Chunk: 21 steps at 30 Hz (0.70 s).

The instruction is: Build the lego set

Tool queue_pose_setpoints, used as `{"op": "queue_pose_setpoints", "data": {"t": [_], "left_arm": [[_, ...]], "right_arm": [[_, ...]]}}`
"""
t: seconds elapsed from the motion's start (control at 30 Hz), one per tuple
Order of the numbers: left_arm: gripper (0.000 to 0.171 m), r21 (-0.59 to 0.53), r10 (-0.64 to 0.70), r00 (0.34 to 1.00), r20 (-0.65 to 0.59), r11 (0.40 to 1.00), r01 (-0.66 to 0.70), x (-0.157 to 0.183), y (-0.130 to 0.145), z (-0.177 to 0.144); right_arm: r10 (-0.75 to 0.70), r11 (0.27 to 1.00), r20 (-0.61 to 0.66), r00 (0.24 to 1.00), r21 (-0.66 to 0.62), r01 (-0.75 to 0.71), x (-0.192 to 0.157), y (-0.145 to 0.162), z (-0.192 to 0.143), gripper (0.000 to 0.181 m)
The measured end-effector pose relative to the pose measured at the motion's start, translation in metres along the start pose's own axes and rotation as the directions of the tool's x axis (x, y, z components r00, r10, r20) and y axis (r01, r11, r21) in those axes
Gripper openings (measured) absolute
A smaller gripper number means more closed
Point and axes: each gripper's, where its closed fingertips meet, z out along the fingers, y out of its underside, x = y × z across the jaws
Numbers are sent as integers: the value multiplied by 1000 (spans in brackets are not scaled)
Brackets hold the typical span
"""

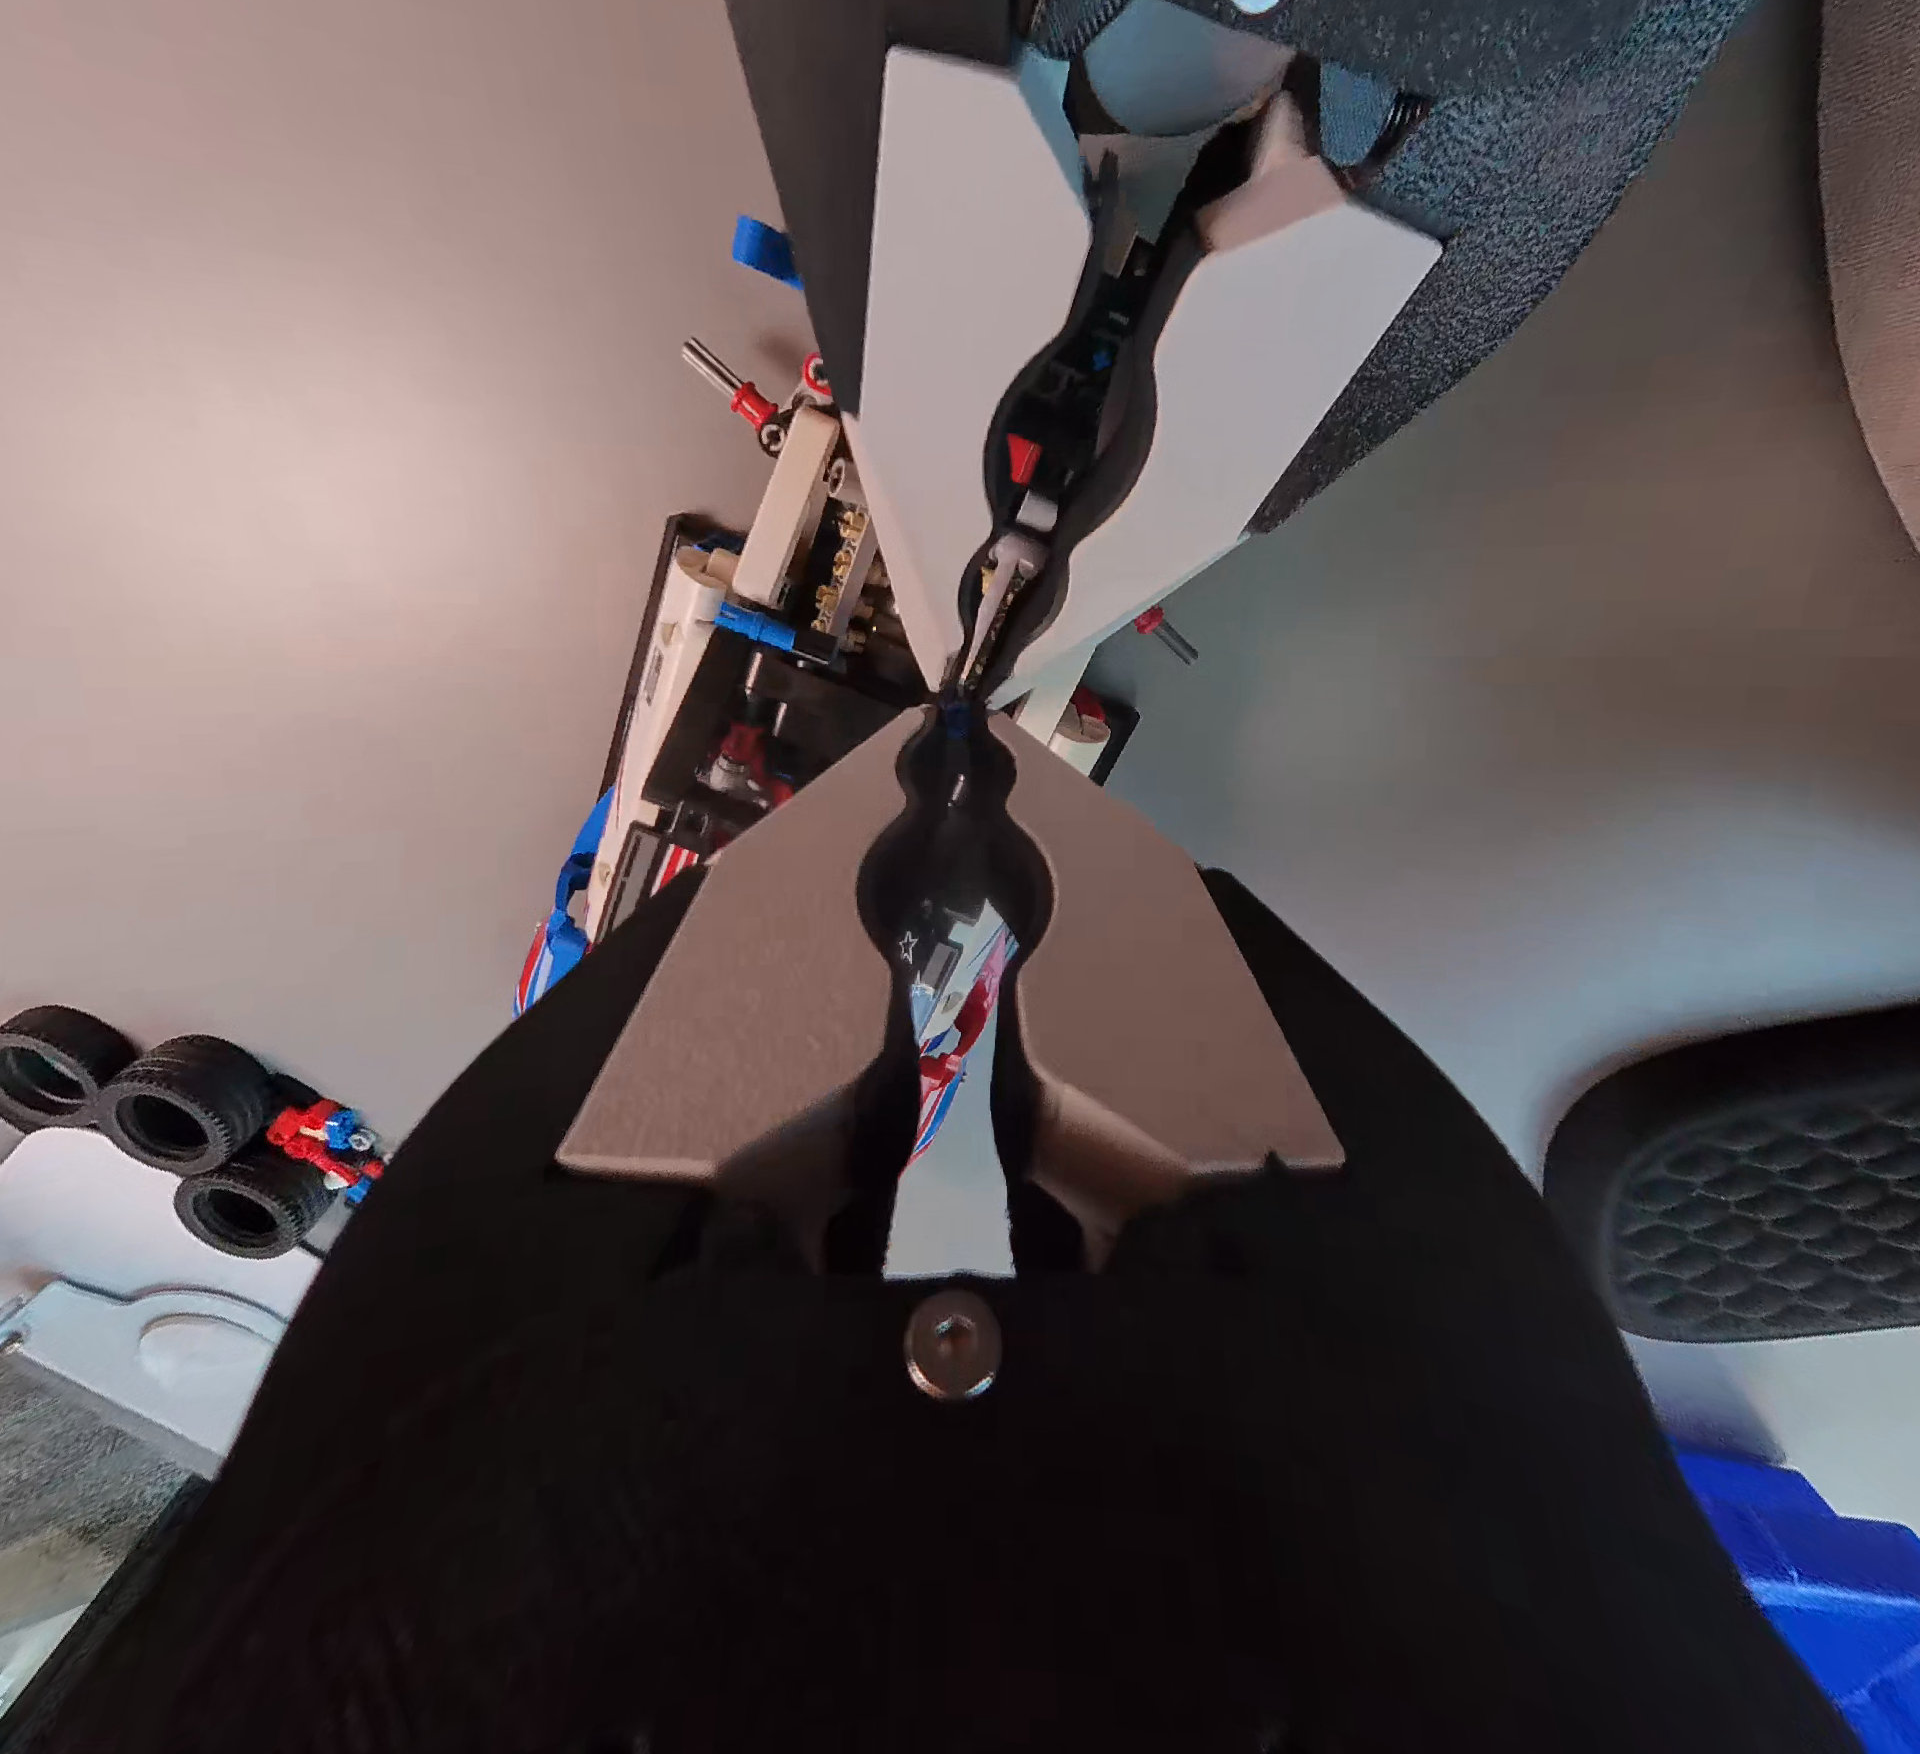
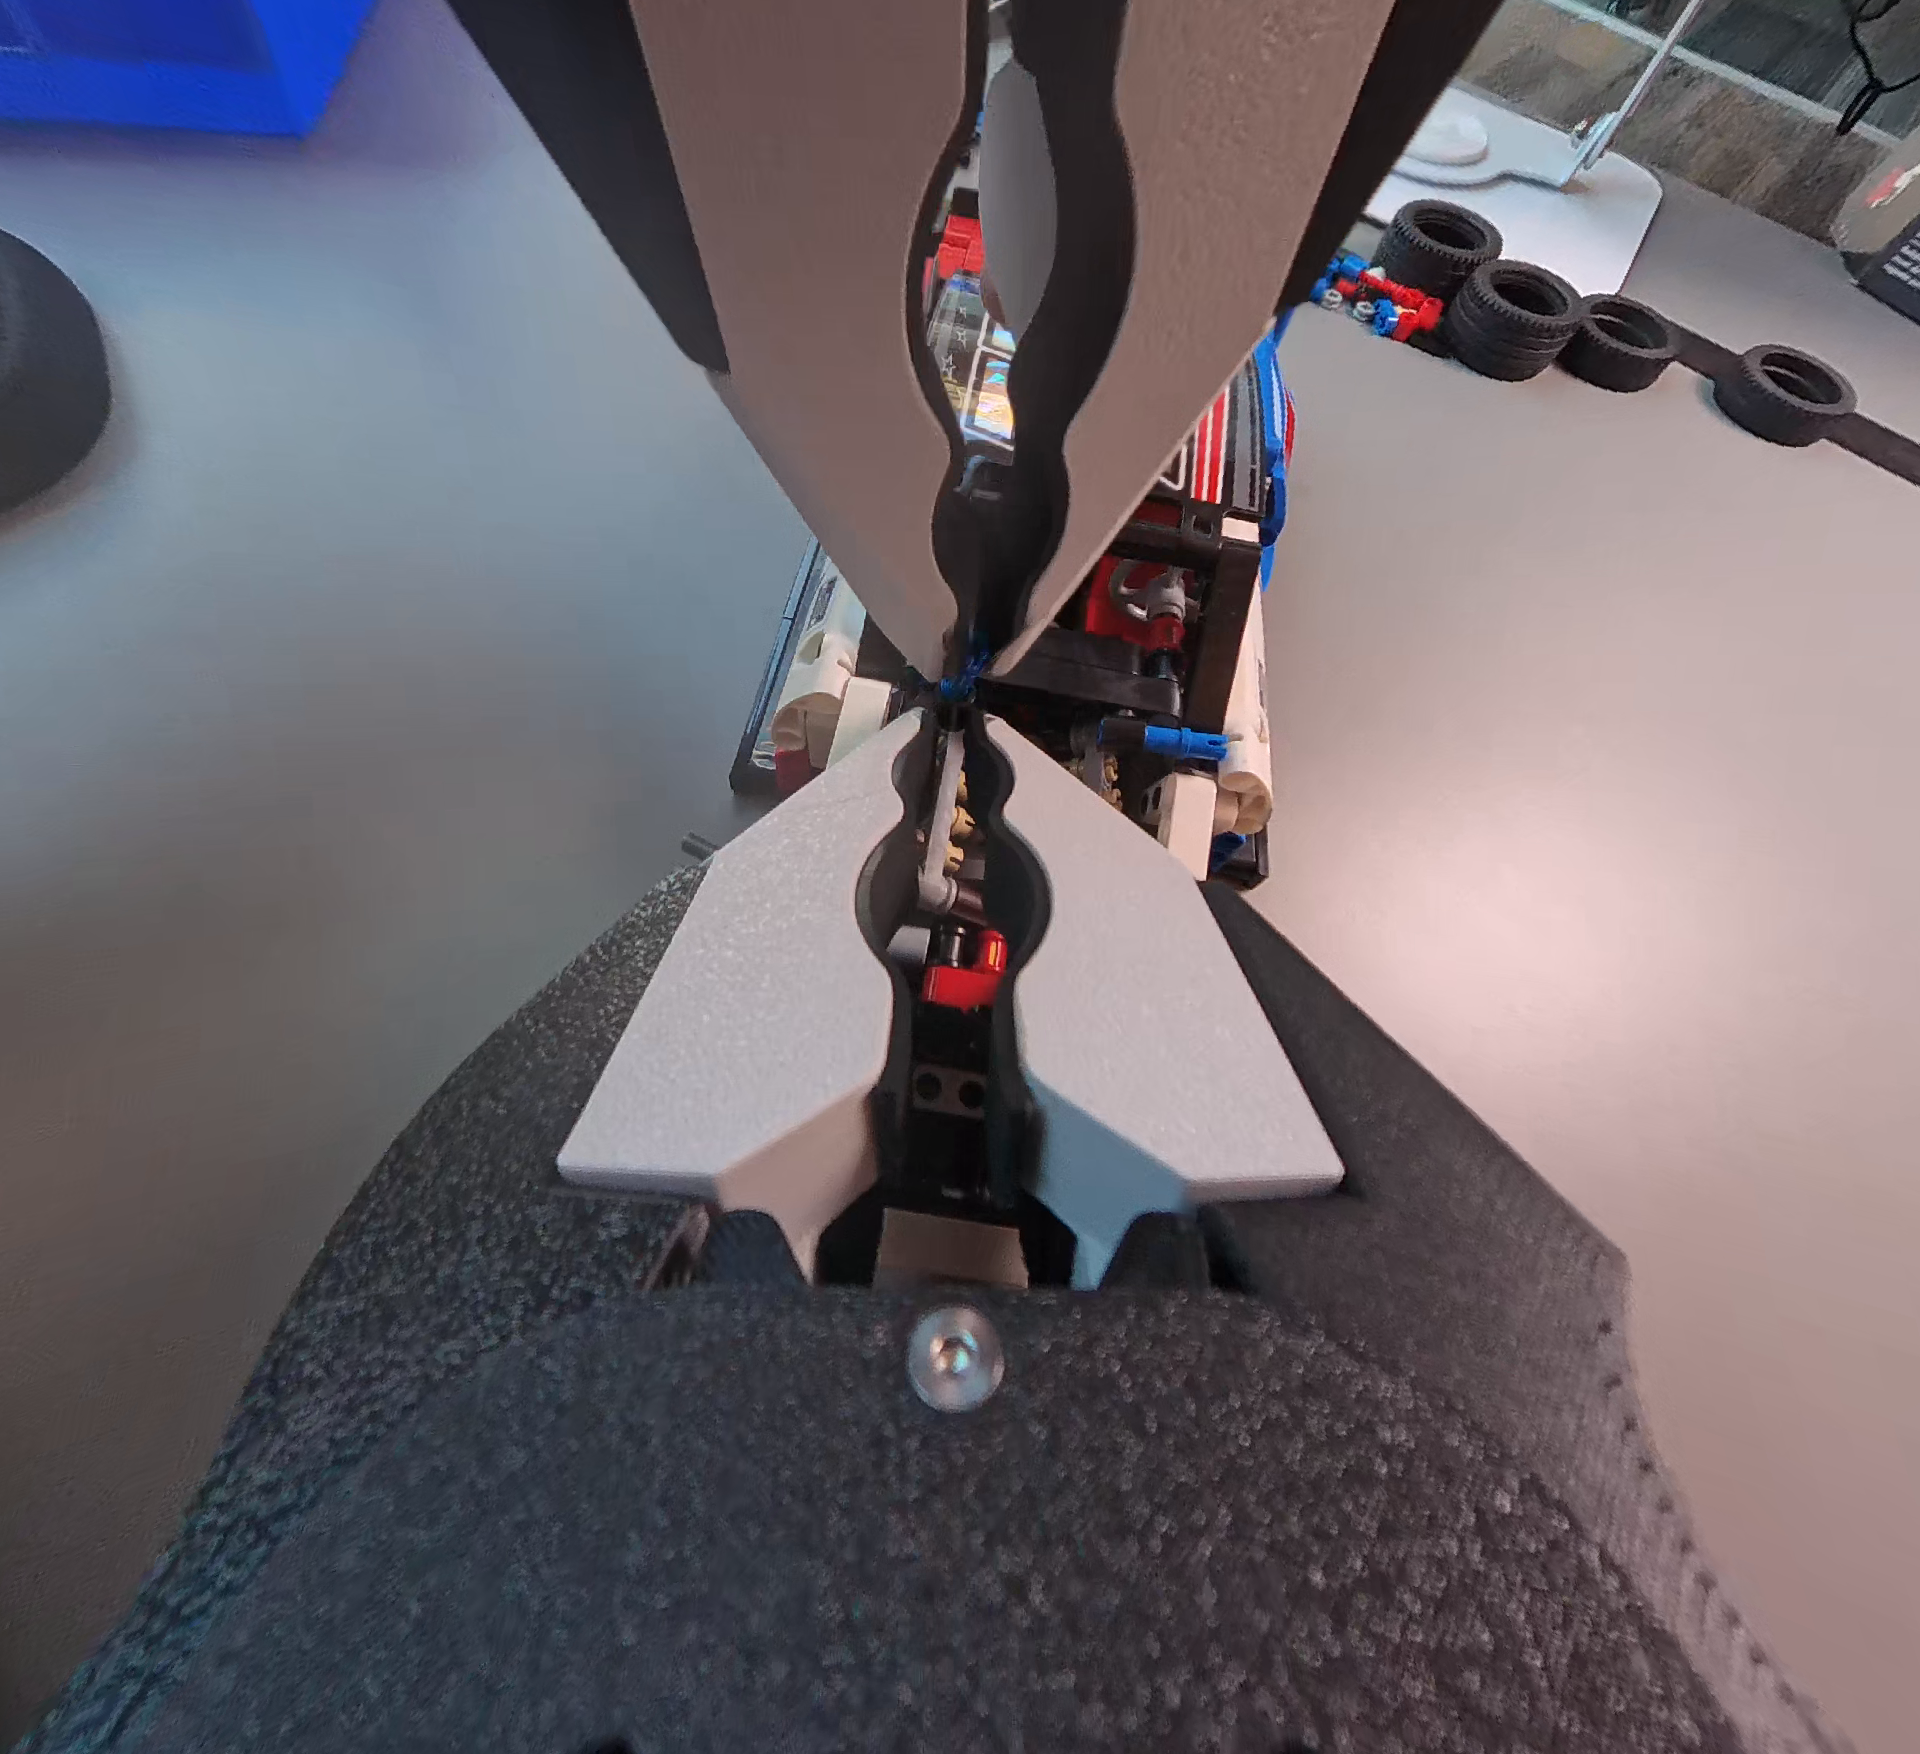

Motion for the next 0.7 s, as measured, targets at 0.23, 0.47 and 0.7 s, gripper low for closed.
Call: {"op": "queue_pose_setpoints", "data": {"t": [0.23, 0.47, 0.7], "left_arm": [[3, 99, -3, 1000, 25, 995, 1, 1, 3, 0], [3, 271, -74, 997, 14, 960, 68, 0, 3, -1], [3, 330, -56, 996, 73, 943, 29, -1, 4, -1]], "right_arm": [[9, 999, -8, 1000, 33, -9, -1, -4, 2, 2], [16, 999, -21, 1000, 49, -15, -1, -6, 1, 6], [37, 999, -8, 999, -33, -37, -1, -3, 4, 8]]}}
